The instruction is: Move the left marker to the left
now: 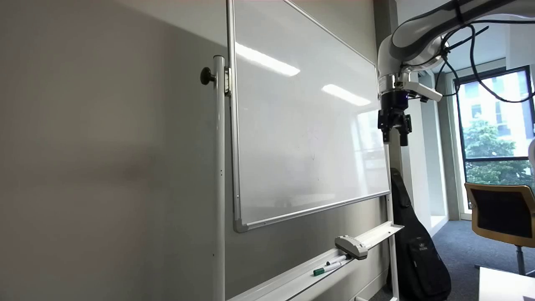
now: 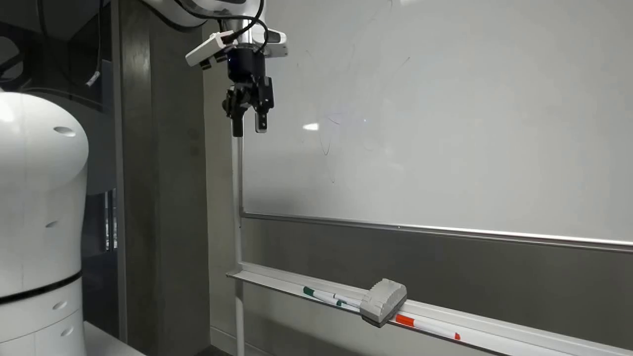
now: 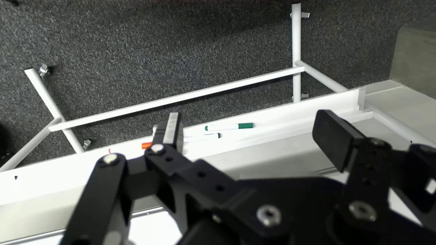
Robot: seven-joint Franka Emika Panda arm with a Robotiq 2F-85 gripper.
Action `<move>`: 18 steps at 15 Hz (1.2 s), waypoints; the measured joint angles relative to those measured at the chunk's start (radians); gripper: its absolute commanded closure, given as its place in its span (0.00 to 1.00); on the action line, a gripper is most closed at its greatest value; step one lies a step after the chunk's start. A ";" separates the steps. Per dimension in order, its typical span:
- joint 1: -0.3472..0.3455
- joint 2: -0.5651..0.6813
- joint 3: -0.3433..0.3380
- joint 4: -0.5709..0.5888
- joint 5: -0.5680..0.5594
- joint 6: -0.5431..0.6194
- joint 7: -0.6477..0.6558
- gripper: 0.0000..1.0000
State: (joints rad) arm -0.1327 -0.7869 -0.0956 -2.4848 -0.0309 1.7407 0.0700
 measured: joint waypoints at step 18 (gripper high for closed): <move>0.029 0.621 0.158 -0.058 0.007 0.630 0.389 0.00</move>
State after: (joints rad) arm -0.1037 -0.1654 0.0620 -2.5424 -0.0242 2.3705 0.4585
